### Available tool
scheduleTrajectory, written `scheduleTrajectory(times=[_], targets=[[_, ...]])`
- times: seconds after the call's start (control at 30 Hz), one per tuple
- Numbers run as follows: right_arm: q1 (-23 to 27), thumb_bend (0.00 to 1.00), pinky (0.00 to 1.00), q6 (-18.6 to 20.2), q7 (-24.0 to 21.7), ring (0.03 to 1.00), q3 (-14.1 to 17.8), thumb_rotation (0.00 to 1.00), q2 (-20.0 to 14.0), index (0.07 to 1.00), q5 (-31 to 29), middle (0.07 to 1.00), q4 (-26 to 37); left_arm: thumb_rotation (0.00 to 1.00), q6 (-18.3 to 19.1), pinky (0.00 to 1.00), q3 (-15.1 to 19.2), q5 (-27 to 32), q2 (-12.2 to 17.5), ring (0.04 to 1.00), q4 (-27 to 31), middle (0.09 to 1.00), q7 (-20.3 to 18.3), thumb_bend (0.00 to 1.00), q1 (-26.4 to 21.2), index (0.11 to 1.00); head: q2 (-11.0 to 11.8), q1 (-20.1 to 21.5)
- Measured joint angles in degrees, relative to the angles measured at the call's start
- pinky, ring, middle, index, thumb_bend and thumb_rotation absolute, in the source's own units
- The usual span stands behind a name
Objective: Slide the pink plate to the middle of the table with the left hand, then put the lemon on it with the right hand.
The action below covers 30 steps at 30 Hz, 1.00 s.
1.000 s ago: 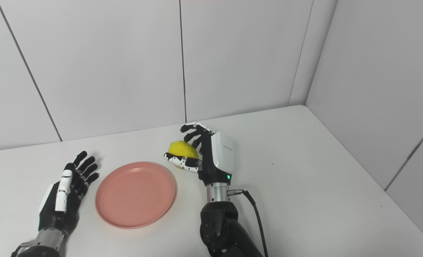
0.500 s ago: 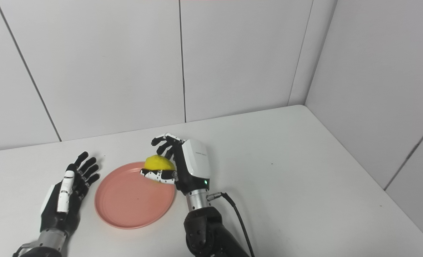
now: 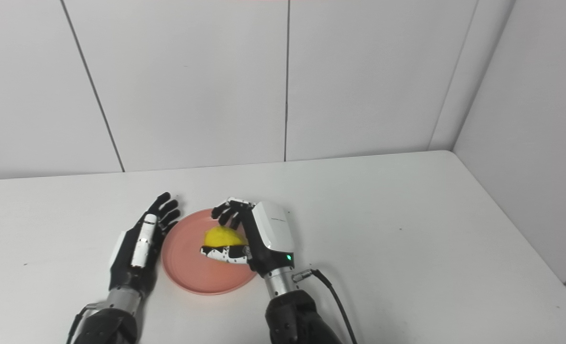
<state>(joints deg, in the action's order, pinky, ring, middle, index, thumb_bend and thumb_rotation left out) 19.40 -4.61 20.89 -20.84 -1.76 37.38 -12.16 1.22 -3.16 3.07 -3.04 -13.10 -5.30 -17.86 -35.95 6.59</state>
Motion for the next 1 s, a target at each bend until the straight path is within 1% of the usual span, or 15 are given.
scheduleTrajectory(times=[0.07,0.13,0.17,0.27,0.43,0.6,0.73,0.77,0.83,0.87,0.9,0.93,1.0], targets=[[-0.1,0.52,0.17,-1.4,-0.3,0.418,-0.1,0.00,-0.9,0.487,-0.1,0.490,0.0,1.00,0.0,0.88,-0.5,-1.0,0.0,0.896,0.0,0.898,0.4,0.38,0.0,0.895,-0.3,-4.5],[-0.2,0.52,0.17,-2.3,-0.9,0.416,0.0,0.00,-1.6,0.487,-0.6,0.490,0.0,1.00,0.0,0.88,-1.1,-2.1,0.0,0.895,0.0,0.897,1.1,0.38,0.0,0.896,-0.3,-4.6],[-0.2,0.52,0.17,-2.8,-1.1,0.414,0.0,0.00,-1.8,0.487,-0.8,0.491,0.0,1.00,0.0,0.88,-1.2,-2.3,-0.1,0.894,0.0,0.896,1.3,0.38,0.0,0.895,-0.4,-7.1],[-0.2,0.52,0.17,-4.5,-1.4,0.414,0.1,0.00,-2.6,0.487,-1.0,0.489,-0.5,1.00,0.0,0.88,-1.7,-3.2,-0.3,0.895,-0.1,0.897,2.2,0.37,0.0,0.897,-0.6,-9.1],[-0.2,0.52,0.16,-5.8,-1.6,0.411,0.3,0.00,-3.2,0.487,-1.0,0.491,-1.1,1.00,0.0,0.89,-2.1,-4.1,-0.6,0.907,-0.1,0.905,2.7,0.37,0.0,0.902,-0.7,-10.6],[-0.1,0.52,0.15,-6.6,-1.6,0.417,0.4,0.00,-3.5,0.488,-0.7,0.490,-1.5,1.00,0.0,0.90,-2.2,-4.2,-0.9,0.912,-0.2,0.911,3.3,0.37,0.0,0.907,-0.6,-10.0],[-0.1,0.52,0.16,-6.6,-1.6,0.424,0.4,0.00,-3.5,0.489,0.7,0.488,-1.5,1.00,0.0,0.90,-2.3,-4.2,-0.9,0.907,-0.2,0.908,3.4,0.36,-0.1,0.906,-0.6,-9.6],[-0.1,0.52,0.17,-6.6,-1.5,0.421,0.4,0.00,-3.5,0.490,1.3,0.490,-1.5,1.00,0.0,0.90,-2.3,-4.2,-0.9,0.905,-0.2,0.908,3.4,0.36,-0.1,0.906,-0.6,-9.4],[-0.1,0.52,0.23,-6.6,-0.8,0.411,0.4,0.00,-3.5,0.491,2.1,0.494,-1.5,1.00,0.0,0.90,-2.3,-4.2,-0.9,0.904,-0.2,0.907,3.4,0.36,-0.1,0.906,-0.5,-9.2],[-0.1,0.51,0.31,-6.7,-0.5,0.410,0.4,0.00,-3.5,0.517,2.3,0.491,-1.6,1.00,0.0,0.90,-2.3,-4.2,-0.9,0.904,-0.2,0.907,3.4,0.36,-0.1,0.905,-0.5,-9.0],[-0.1,0.51,0.36,-6.7,-0.3,0.412,0.4,0.00,-3.5,0.528,2.5,0.492,-1.6,1.00,0.0,0.90,-2.3,-4.2,-0.9,0.904,-0.2,0.907,3.4,0.36,-0.1,0.905,-0.5,-9.0],[-0.1,0.51,0.41,-6.8,-0.2,0.420,0.4,0.00,-3.5,0.523,2.5,0.498,-1.6,1.00,0.0,0.90,-2.3,-4.2,-0.9,0.905,-0.3,0.907,3.4,0.36,-0.1,0.905,-0.4,-8.8],[-0.1,0.51,0.46,-6.9,-0.2,0.430,0.4,0.00,-3.5,0.514,2.5,0.506,-1.6,1.00,0.0,0.90,-2.3,-4.2,-0.9,0.906,-0.3,0.908,3.4,0.36,-0.1,0.905,-0.4,-8.6]])
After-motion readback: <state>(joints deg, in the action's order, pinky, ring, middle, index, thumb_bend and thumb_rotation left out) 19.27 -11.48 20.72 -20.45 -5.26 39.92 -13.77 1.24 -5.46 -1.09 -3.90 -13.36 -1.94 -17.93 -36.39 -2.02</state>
